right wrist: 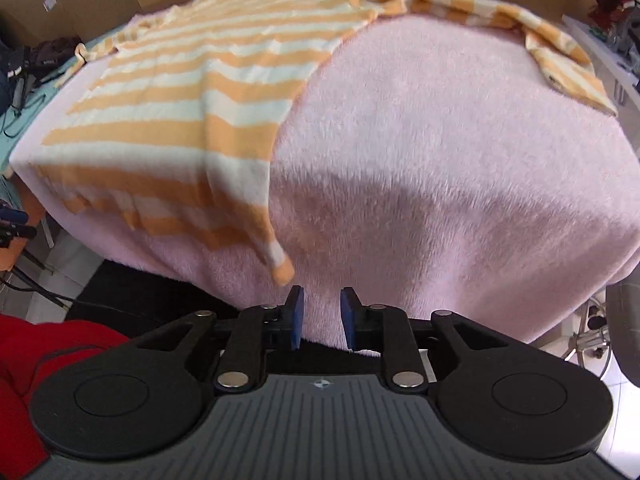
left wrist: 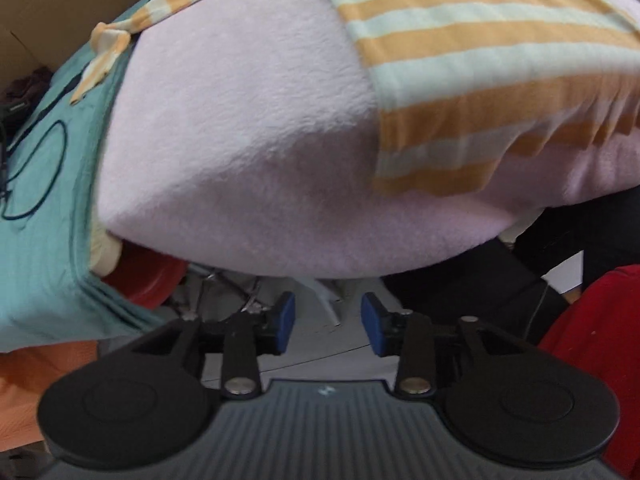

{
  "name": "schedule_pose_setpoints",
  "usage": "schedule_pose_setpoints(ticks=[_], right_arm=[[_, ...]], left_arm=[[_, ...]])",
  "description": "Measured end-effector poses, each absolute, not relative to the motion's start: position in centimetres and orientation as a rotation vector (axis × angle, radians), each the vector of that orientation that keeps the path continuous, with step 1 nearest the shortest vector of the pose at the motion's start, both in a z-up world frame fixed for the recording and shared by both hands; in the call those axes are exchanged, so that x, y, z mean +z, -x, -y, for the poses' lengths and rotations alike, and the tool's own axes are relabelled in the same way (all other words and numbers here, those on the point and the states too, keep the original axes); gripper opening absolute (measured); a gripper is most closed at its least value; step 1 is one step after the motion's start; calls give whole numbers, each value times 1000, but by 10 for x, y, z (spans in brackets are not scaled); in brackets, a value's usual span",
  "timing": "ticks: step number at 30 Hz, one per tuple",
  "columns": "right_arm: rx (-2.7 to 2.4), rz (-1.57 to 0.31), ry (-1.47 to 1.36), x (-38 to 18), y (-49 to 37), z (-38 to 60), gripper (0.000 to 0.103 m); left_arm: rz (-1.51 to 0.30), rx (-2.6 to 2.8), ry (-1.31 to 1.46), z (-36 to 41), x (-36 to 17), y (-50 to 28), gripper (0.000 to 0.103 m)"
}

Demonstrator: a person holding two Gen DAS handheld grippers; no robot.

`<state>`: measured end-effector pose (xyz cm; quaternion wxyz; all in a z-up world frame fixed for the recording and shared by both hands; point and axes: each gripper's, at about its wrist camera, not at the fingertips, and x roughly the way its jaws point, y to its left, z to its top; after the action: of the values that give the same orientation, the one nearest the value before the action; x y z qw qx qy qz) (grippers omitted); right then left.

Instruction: Fold clothes

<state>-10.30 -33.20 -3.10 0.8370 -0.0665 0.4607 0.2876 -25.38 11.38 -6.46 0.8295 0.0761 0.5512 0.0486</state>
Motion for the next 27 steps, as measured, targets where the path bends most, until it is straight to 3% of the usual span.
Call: schedule_pose_setpoints(ticks=[2, 3, 4, 5, 7, 8, 9, 11, 13, 15, 18, 20, 21, 22, 24, 26, 27], right_arm=[[652, -909, 67, -7, 101, 329, 28], [673, -876, 31, 5, 99, 327, 43], [694, -842, -6, 17, 98, 325, 49], [712, -811, -34, 26, 97, 320, 57], [738, -749, -36, 30, 92, 299, 57], [742, -718, -34, 30, 89, 287, 56], [731, -701, -36, 26, 83, 277, 54], [713, -733, -67, 11, 68, 264, 46], [717, -782, -111, -8, 55, 258, 38], [705, -804, -111, -20, 55, 261, 25], [666, -796, -61, -22, 61, 277, 17], [595, -790, -3, -17, 62, 286, 17], [591, -778, 14, -13, 61, 286, 22], [614, -760, 0, -8, 56, 285, 25], [655, -731, -29, -1, 43, 279, 29], [655, -742, -64, -2, 17, 262, 30], [637, -748, -64, -6, 2, 253, 30]], left_arm=[[-1112, 82, -150, -106, -54, 241, 37], [-1083, 72, -144, -102, -49, 234, 37], [-1054, 61, -138, -98, -43, 227, 43], [-1025, 51, -132, -93, -38, 221, 51], [-967, 30, -120, -85, -28, 208, 90], [-937, 20, -114, -81, -22, 201, 98], [-908, 10, -108, -77, -17, 194, 100], [-850, -10, -96, -69, -6, 181, 86], [-792, -30, -85, -61, 4, 168, 51], [-768, -35, -77, -62, 4, 166, 30], [-786, -18, -72, -76, -13, 179, 33], [-800, 9, -93, -85, -19, 193, 44], [-814, 27, -113, -87, -17, 197, 52], [-828, 46, -132, -90, -15, 202, 53], [-777, 35, -163, -85, 2, 195, 36], [-716, 5, -173, -80, 16, 183, 42], [-681, -19, -169, -76, 21, 174, 55]])
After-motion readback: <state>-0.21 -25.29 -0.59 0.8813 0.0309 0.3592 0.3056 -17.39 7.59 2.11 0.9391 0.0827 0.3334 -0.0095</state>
